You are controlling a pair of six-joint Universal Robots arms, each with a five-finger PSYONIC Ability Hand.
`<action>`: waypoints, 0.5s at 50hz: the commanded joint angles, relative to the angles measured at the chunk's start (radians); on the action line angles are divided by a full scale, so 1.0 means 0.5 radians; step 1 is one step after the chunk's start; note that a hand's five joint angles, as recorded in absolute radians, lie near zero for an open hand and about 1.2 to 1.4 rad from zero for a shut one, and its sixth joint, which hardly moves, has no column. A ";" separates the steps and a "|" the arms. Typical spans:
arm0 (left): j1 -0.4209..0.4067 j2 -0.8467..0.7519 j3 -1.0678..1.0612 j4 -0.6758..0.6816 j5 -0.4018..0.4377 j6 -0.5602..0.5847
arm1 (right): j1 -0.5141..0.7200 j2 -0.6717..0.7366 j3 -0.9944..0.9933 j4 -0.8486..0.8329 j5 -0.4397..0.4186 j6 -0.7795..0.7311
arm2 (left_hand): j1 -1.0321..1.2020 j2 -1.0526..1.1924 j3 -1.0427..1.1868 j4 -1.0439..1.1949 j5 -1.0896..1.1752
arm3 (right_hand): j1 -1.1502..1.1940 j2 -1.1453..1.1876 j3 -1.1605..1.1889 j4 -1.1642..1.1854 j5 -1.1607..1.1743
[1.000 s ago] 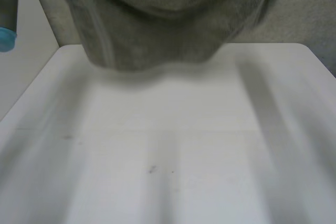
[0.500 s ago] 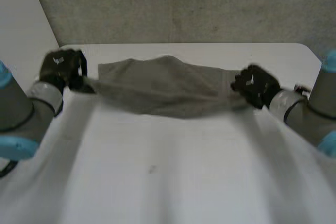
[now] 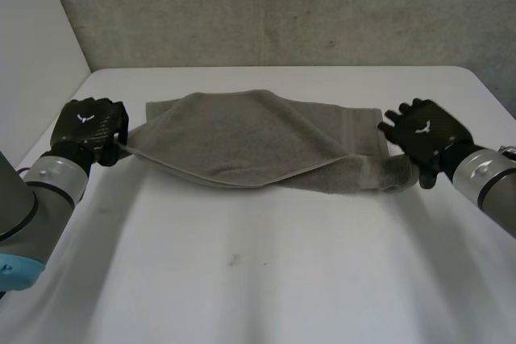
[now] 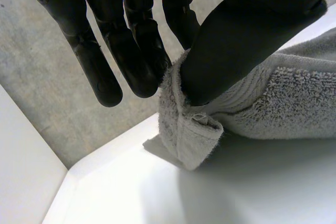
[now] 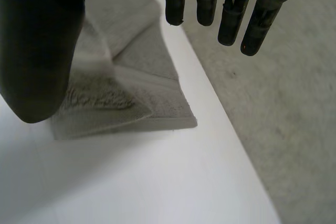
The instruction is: Fold the towel.
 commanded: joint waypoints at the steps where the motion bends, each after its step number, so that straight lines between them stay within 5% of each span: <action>1: 0.002 0.033 0.004 0.000 0.011 -0.004 | 0.008 0.007 -0.179 0.246 0.176 0.803 | 0.380 0.355 0.357 0.356 0.373 | -0.122 -0.156 -0.140 -0.176 -0.124; 14: 0.026 0.036 0.035 0.000 0.014 -0.001 | 0.051 0.371 -0.629 0.623 0.314 1.247 | 0.380 0.355 0.357 0.356 0.373 | -0.122 -0.156 -0.140 -0.176 -0.124; 25: 0.023 0.036 0.038 0.000 0.017 -0.001 | 0.122 0.645 -0.982 0.933 0.342 1.312 | 0.380 0.355 0.357 0.356 0.373 | 0.227 0.194 0.210 0.173 0.225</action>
